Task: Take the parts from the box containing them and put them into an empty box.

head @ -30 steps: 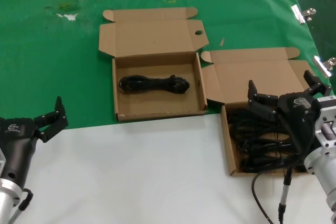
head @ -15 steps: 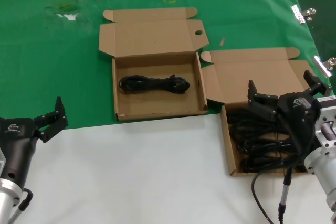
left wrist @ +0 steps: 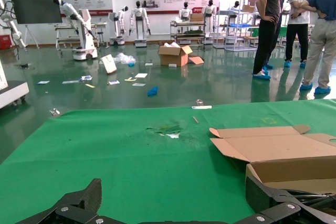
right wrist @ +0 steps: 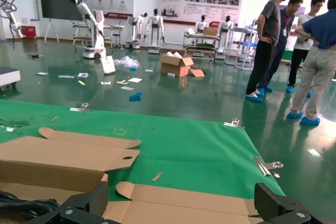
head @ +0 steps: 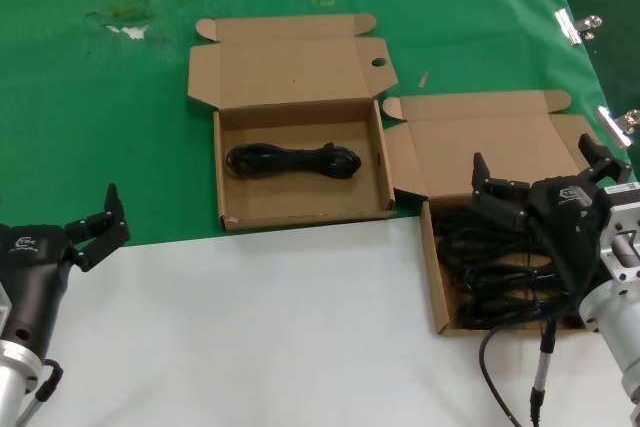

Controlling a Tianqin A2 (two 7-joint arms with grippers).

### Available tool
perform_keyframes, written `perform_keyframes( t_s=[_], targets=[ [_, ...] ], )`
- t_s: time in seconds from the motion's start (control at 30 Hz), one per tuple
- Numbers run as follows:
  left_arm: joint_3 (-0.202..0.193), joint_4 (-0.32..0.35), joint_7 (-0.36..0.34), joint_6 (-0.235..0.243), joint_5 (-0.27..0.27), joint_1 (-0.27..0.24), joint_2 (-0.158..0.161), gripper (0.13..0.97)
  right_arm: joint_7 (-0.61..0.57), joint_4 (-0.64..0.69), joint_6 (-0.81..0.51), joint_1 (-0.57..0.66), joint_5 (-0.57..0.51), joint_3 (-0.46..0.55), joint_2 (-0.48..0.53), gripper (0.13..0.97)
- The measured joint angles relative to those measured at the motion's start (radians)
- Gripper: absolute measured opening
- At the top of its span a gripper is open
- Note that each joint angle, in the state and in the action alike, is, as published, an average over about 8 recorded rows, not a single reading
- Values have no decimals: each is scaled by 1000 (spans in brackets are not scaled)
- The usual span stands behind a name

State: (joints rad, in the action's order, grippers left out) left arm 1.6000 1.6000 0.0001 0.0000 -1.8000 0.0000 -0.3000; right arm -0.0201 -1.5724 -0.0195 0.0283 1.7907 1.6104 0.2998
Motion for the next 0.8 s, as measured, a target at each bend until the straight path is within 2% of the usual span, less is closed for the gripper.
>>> perform_keyframes(
  t_s=[0.8],
  targets=[
    [0, 0, 0, 0, 0, 0, 0, 965, 0, 0, 0, 0, 0, 0, 0, 966]
  ],
)
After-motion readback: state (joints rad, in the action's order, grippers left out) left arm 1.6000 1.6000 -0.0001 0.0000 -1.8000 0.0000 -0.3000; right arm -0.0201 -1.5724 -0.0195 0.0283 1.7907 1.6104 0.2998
